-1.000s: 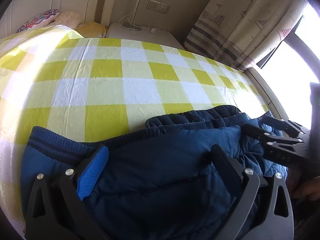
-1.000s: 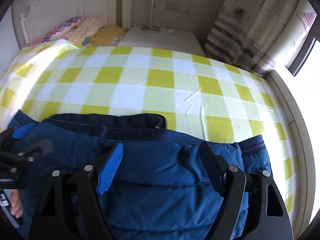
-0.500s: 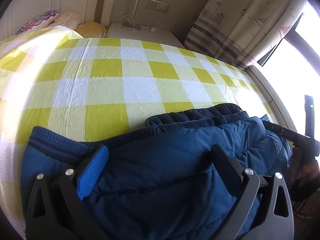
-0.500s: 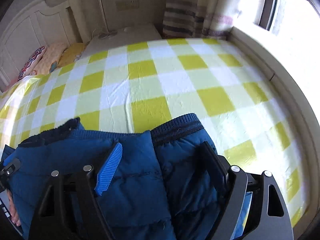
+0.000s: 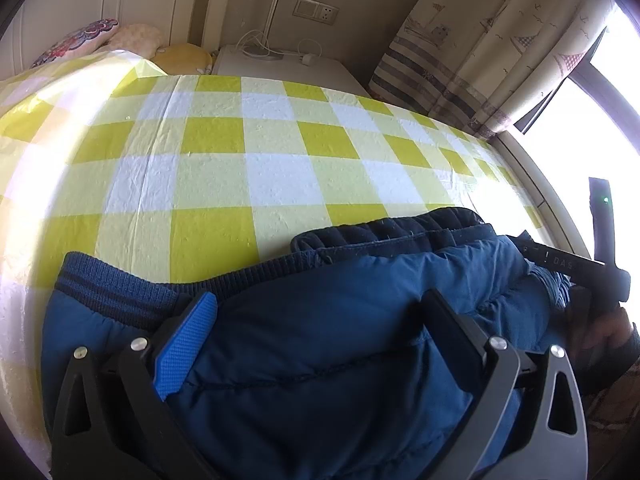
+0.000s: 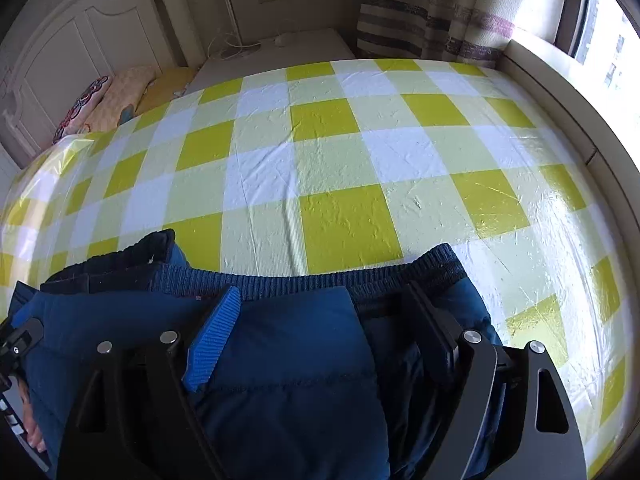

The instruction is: Fold large clothes

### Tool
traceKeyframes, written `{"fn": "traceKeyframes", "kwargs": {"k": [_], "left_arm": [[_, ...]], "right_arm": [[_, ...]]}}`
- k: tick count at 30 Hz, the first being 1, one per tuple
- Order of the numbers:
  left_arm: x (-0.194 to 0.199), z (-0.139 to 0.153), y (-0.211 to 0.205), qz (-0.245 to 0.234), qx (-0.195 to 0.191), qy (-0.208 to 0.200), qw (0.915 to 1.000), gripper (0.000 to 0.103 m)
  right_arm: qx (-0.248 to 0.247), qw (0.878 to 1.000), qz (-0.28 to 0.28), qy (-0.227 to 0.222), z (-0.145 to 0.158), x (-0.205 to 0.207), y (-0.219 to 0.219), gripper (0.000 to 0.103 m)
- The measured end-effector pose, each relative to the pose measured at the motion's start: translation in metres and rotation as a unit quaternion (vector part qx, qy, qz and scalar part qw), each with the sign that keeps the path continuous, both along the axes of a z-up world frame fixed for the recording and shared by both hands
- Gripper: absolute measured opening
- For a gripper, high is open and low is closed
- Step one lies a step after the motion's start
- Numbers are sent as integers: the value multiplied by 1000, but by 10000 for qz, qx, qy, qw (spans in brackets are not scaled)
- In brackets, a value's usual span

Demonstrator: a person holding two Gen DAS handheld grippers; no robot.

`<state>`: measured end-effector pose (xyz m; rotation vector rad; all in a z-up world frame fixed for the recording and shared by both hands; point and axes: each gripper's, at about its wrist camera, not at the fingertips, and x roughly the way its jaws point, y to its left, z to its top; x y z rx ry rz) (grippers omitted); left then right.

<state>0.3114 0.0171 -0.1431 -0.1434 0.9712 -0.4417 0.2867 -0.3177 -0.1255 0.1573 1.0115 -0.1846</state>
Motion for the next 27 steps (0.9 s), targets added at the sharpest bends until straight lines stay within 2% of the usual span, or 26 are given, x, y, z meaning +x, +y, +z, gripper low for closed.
{"fn": "traceKeyframes", "kwargs": {"k": [1,2,3,5,6,8,9,10,14,17,20,23,25,26,27], "left_arm": [[0,0,0,-1,5,-6,10000,101],[0,0,0,-1,2,-9,10000,101],[1,0,0,3,-5,-3,10000,101],[1,0,0,2,14,-2,10000,101],[1,0,0,2,21,-2,10000,101],[0,0,-2,0,68,-15,10000,101],[0,-1,-3,-2,88,-17,10000,101],[0,-1,-3,-8,98,-18,9999,101],[0,-1,-6,-8,201,-36,9998,101],[1,-2,-10,-34,363,-28,9993,101],[-5,9,-13,21,591,103,9982,100],[-27,27,-35,-160,592,-13,9981,100],[-46,33,-67,-284,903,-278,9951,100],[-50,30,-78,-334,998,-302,9940,101],[-51,21,-91,-315,1286,-260,9909,101]], "right_arm": [[-198,9997,-116,-39,4,-2,2,72],[-503,9984,-195,-183,12,-6,12,72],[-666,9970,-36,-393,21,-11,26,72],[-592,9946,567,-635,31,-17,52,72],[-554,9920,930,-646,33,-19,70,72],[-475,9872,1477,-377,24,-18,94,72],[-519,9849,1645,-173,13,-17,102,77],[-629,9837,1676,-178,3,-17,106,82],[-323,9864,1592,-255,5,-17,93,83],[-214,9867,1452,-705,31,-41,74,82],[-229,9843,1533,-840,44,-68,48,84],[-28,9843,1578,-791,32,-84,28,84],[233,9841,1656,-589,14,-82,23,87],[344,9832,1695,-588,9,-81,21,89],[396,9822,1732,-610,8,-80,22,93]]}}
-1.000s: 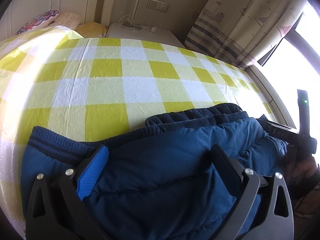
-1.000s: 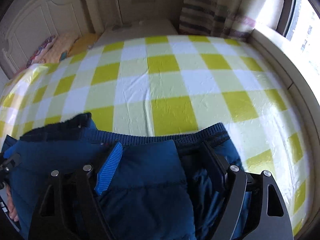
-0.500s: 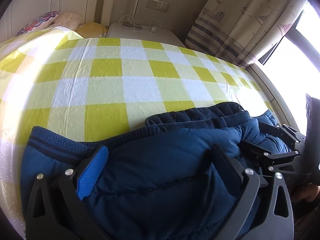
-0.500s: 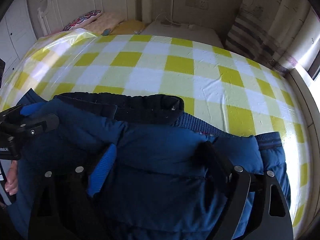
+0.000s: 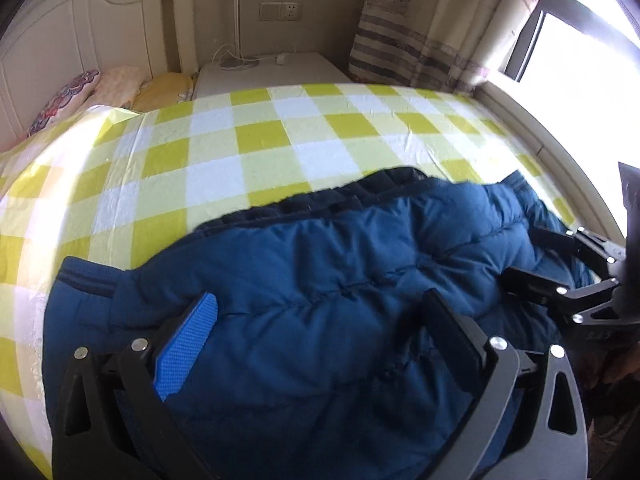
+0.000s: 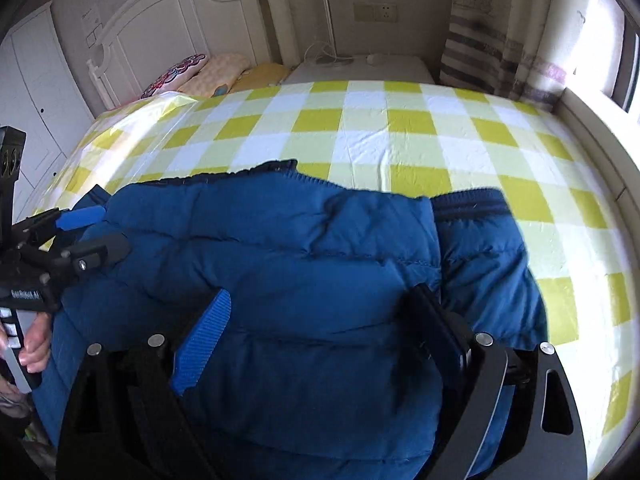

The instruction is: Fold large clothes

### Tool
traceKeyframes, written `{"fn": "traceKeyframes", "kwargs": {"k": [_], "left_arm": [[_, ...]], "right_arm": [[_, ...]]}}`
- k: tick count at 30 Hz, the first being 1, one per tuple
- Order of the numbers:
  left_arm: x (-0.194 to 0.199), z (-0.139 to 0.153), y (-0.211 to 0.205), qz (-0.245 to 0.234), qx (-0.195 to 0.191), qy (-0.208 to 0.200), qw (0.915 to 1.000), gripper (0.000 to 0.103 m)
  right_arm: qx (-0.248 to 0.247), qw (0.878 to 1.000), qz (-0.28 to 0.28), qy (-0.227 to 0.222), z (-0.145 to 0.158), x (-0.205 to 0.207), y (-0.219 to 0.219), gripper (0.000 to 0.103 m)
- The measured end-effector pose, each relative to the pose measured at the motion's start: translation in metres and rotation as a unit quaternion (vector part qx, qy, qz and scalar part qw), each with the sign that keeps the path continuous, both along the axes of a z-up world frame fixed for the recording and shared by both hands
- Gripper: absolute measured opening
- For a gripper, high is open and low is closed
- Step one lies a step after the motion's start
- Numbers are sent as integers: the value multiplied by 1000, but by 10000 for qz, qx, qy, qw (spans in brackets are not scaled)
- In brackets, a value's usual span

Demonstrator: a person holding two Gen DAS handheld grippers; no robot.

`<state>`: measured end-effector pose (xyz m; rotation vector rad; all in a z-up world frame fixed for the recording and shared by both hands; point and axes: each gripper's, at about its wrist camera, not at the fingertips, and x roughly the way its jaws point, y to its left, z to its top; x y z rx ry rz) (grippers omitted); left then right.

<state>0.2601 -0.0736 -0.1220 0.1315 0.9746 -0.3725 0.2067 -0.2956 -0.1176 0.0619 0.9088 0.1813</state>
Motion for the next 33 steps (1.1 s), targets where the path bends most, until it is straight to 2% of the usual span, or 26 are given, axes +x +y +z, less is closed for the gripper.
{"fn": "traceKeyframes", "kwargs": {"k": [1,5,7,10,12,13,14,15,16,17,22,24,27,29,31,32,33], "left_arm": [[1,-9,-7,7,240,11,9997,101],[3,-13,7,64,-67,127,9999,101],[-5,-5,24,299,-2,43,9995,101],[-26,6,73,1055,85,-315,9939,101],[-35,-2,103,1577,406,-486,9855,101],[-34,-9,118,1741,372,-431,9831,101],[-33,-17,137,1845,-195,-214,9824,101],[-33,-18,147,1943,-519,-149,9794,101],[-33,-17,153,2051,-643,-156,9765,100],[-32,-16,153,2092,-602,-183,9759,100],[-34,-12,136,2095,45,-370,9771,100],[-43,1,124,2153,269,-663,9739,100],[-62,23,86,1495,14,-970,9840,100],[-67,27,52,989,65,-1048,9895,100],[-66,17,24,654,278,-1003,9924,100],[-62,3,9,519,631,-878,9928,101],[-59,-7,5,560,776,-806,9921,101]], "right_arm": [[52,10000,19,3,-1,1,0,94],[-37,10000,-58,-49,2,-5,2,94],[-87,9994,-195,-288,12,-27,-2,94],[75,9988,-261,-404,13,-56,-14,94],[81,9988,-334,-350,5,-65,-23,95],[134,9988,-285,-371,2,-67,-25,95],[193,9987,-236,-397,-1,-68,-26,95],[249,9987,-233,-391,-4,-66,-27,96],[272,9986,-238,-390,-5,-64,-28,96],[269,9986,-241,-392,-6,-63,-28,96],[140,9978,-424,-493,1,-69,-28,94],[-52,9966,-393,-722,16,-79,-16,94],[-175,9952,212,-941,34,-85,22,94],[-461,9921,609,-996,37,-86,53,94],[-921,9892,881,-728,22,-80,84,94],[-1189,9873,888,-573,10,-74,93,94],[-1147,9882,862,-535,2,-70,92,94]]}}
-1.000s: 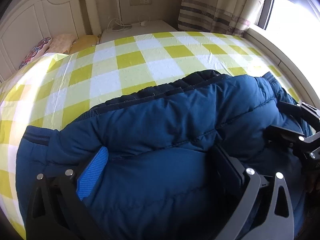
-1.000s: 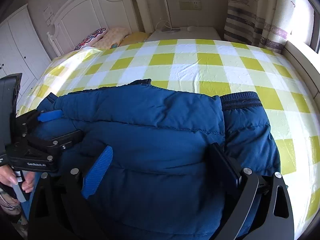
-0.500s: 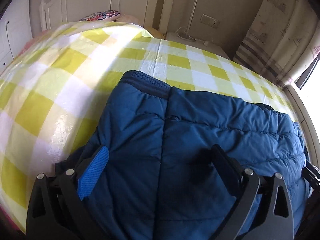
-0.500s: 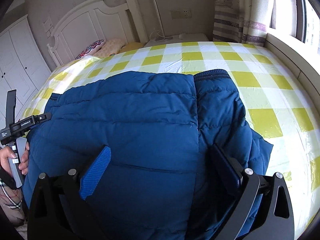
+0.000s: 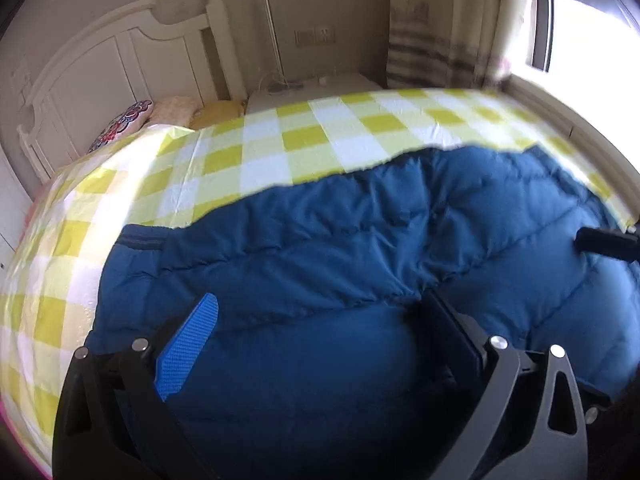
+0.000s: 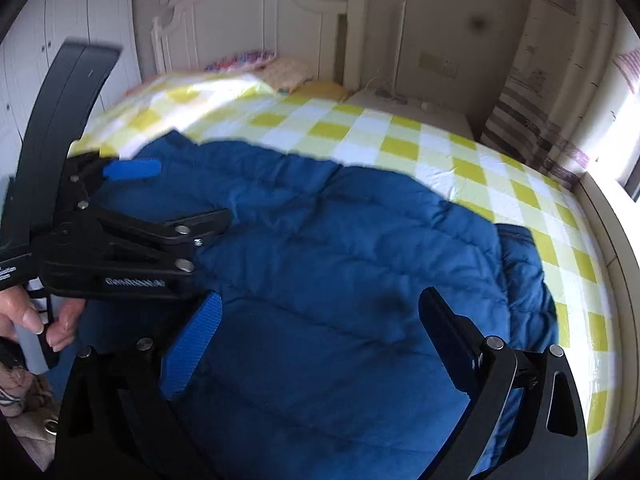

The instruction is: Fold large clothes

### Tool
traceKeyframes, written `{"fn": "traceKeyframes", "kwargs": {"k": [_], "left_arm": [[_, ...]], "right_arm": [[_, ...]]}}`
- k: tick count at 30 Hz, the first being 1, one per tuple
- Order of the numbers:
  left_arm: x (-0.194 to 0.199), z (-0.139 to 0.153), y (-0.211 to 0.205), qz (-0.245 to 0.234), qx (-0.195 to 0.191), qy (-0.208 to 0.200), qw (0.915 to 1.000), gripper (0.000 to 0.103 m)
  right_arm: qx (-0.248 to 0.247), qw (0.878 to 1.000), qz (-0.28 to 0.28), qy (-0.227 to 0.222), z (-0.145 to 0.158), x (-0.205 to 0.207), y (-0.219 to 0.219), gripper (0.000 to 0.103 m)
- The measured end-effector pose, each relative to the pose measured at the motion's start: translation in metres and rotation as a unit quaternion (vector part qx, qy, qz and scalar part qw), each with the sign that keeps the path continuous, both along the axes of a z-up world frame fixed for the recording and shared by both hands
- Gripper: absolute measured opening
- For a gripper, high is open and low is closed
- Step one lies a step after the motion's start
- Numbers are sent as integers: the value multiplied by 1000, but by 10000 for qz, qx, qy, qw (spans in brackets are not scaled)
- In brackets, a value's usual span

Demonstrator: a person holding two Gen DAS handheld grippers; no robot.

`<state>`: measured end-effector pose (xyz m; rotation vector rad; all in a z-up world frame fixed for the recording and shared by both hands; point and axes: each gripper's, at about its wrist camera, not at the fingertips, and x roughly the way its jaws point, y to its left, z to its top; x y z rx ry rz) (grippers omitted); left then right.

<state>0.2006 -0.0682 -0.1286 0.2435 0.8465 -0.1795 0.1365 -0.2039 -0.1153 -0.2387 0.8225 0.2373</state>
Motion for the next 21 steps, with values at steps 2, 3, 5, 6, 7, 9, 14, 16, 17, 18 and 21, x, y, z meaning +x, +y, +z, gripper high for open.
{"fn": "traceKeyframes", "kwargs": {"k": [2,3,5,6,7,9,14,16,17,18,21], "left_arm": [[5,-6,12,50,-422,133,9990,101],[4,-8,20,60,-591,184,9981,101],[1,-7,32,169,-755,180,9968,101],[-1,-5,39,257,-714,89,9971,101],[-7,-1,47,380,-647,-47,9972,101],[-18,9,69,668,-599,-340,9954,101],[-13,-3,141,1427,-1250,19,9818,101],[-16,-3,146,1454,-1456,-4,9786,100],[-16,-3,141,1462,-1261,-31,9812,100],[-16,-3,134,1466,-1074,-65,9833,100],[-26,5,122,1465,-684,-302,9864,100]], "right_arm": [[499,9986,5,176,-3,6,-14,95],[667,9976,-47,203,-2,7,-21,95],[634,9975,-289,66,2,1,-32,91],[564,9975,-426,-49,6,-3,-39,91],[525,9962,-654,-223,12,-10,-53,91],[579,9923,-1049,-309,15,-15,-82,91],[1579,9741,-1617,114,-15,-9,-164,96],[1741,9709,-1642,119,-19,-10,-169,97],[1580,9735,-1654,47,-17,-11,-164,96],[1434,9754,-1672,-18,-15,-12,-160,96],[921,9790,-1781,-360,-1,-24,-142,96]]}}
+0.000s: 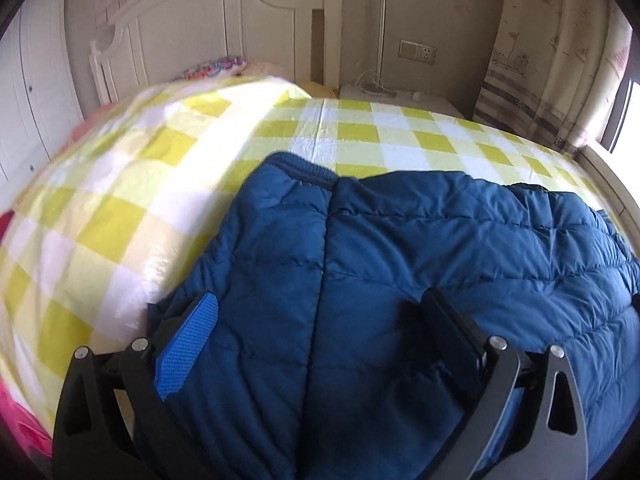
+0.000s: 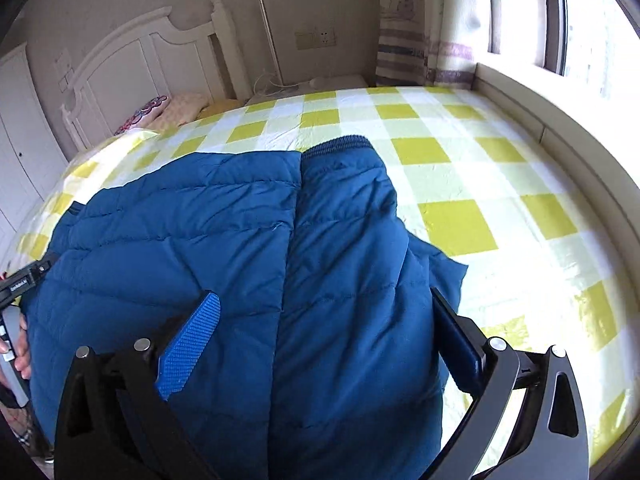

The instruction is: Fold large clothes

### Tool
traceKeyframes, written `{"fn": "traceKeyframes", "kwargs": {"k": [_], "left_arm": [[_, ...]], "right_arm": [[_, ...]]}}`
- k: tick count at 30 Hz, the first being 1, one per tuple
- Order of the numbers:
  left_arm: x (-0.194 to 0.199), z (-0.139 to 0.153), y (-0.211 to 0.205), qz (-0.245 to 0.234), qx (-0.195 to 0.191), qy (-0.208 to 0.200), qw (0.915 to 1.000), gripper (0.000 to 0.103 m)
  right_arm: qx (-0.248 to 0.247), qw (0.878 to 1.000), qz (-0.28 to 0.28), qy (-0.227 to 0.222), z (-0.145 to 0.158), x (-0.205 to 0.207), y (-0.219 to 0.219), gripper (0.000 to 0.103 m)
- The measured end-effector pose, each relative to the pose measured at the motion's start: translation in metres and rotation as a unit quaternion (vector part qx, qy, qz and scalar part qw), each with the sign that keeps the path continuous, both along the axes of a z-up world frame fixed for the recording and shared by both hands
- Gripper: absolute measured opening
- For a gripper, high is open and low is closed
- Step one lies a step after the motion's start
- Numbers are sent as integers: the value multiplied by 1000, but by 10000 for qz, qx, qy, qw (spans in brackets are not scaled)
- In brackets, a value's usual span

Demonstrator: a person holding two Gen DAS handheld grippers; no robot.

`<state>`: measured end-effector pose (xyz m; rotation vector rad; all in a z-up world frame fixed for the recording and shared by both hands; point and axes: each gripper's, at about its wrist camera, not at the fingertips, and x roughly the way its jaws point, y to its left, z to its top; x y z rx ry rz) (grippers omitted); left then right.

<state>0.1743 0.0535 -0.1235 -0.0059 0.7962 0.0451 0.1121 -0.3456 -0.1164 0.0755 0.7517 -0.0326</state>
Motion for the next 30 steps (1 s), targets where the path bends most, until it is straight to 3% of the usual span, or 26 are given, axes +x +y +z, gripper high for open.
{"fn": "traceKeyframes", "kwargs": {"k": [2,6,9,11,12,13,15,16,17,22,24,25,28,30], "left_arm": [[-15,12,-7,-117,-24,-156,9998,100],[-47,37,-44,-813,-114,-478,9955,100],[-55,32,-81,-1228,392,-453,9906,100],[-53,16,-94,-1303,757,-316,9881,101],[-50,6,-95,-1319,775,-224,9880,101],[-49,0,-91,-1338,605,-235,9889,101],[-45,-6,-77,-1339,76,-214,9907,101],[-44,-6,-74,-1330,0,-180,9909,101],[-43,-6,-73,-1321,1,-166,9911,101],[-44,-10,-77,-1297,205,-199,9911,101],[-44,-12,-76,-1304,153,-191,9912,101],[-44,-12,-76,-1302,169,-187,9912,101],[-44,-13,-78,-1303,239,-210,9910,101],[-45,-14,-79,-1301,258,-220,9909,101]], "right_arm": [[-94,9993,213,-277,16,-15,18,96],[-454,9952,734,-459,33,-30,66,96],[-948,9878,752,-980,42,-48,94,96],[-1527,9782,496,-1316,51,-57,101,95],[-1761,9740,203,-1413,54,-54,95,95],[-1689,9753,-144,-1418,57,-52,80,95],[-1008,9859,-331,-1294,62,-47,51,95],[-613,9902,-81,-1250,63,-47,45,95],[-522,9909,270,-1214,62,-48,51,95],[-877,9819,1568,-604,21,-41,128,93],[-1010,9806,1665,-206,-7,-31,151,92],[-1073,9797,1664,-324,-13,-31,154,93],[-722,9822,1725,-183,-14,-29,149,93],[-751,9825,1699,-151,-13,-32,146,92]]}}
